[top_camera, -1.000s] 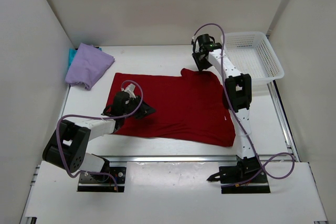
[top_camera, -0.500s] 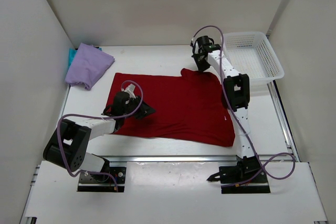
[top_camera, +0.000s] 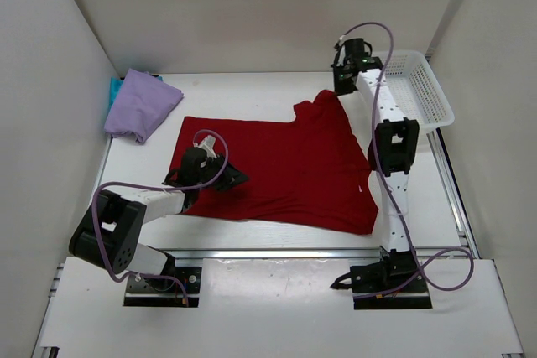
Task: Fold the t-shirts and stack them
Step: Fold the flattened tshirt in 1/3 of the way
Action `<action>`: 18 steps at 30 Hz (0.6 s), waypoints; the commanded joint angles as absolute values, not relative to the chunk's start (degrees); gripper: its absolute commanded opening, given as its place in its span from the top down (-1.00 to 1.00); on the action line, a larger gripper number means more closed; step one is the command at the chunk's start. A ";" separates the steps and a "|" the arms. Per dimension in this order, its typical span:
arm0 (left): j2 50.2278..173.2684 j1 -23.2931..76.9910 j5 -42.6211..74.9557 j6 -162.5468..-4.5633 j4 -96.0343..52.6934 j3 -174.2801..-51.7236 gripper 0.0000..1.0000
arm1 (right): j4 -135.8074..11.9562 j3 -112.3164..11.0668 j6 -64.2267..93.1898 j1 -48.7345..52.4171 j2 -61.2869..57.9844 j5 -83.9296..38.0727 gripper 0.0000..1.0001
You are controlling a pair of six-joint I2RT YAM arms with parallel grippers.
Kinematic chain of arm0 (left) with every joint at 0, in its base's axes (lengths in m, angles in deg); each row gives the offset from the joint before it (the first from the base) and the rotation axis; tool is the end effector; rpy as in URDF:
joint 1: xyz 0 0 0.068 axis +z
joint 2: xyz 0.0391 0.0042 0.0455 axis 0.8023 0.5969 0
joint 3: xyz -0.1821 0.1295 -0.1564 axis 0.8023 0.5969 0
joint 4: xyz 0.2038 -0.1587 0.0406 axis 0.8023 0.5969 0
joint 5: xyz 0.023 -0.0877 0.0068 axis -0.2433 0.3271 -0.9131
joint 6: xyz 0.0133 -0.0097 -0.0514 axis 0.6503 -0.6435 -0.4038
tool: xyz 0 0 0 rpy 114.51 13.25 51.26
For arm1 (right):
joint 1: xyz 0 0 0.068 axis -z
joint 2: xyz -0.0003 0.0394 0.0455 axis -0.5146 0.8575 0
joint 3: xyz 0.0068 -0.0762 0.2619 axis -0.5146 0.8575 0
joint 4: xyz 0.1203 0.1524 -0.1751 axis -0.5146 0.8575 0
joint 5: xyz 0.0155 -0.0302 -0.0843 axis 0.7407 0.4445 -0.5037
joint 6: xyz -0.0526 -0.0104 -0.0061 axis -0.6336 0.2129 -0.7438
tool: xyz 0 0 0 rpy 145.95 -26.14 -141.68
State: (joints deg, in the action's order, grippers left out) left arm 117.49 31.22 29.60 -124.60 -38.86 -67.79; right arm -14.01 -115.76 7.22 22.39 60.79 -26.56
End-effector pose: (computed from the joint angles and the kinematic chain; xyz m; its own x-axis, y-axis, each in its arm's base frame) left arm 0.2351 -0.1099 0.1493 -0.8230 -0.4625 -0.3299 -0.0382 0.6245 -0.7801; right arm 0.5419 0.0843 0.2332 -0.7698 -0.1240 -0.6261 -0.1981 0.9789 0.0497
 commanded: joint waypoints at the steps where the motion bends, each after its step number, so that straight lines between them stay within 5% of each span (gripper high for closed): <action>1: 115.36 31.81 30.93 -125.59 -40.40 -67.03 0.46 | -12.61 -115.45 12.41 26.13 56.30 -24.68 1.00; 7: 112.64 32.61 30.93 -126.55 -40.75 -65.53 0.48 | -8.12 -113.86 14.26 27.72 58.68 -29.95 1.00; 12: 112.11 33.84 31.20 -126.21 -39.78 -66.23 0.46 | -9.08 -114.91 14.43 27.63 58.60 -29.43 0.13; 18: 112.71 36.90 29.62 -125.16 -35.22 -74.21 0.43 | -11.80 -115.00 14.17 27.01 55.34 -29.52 0.10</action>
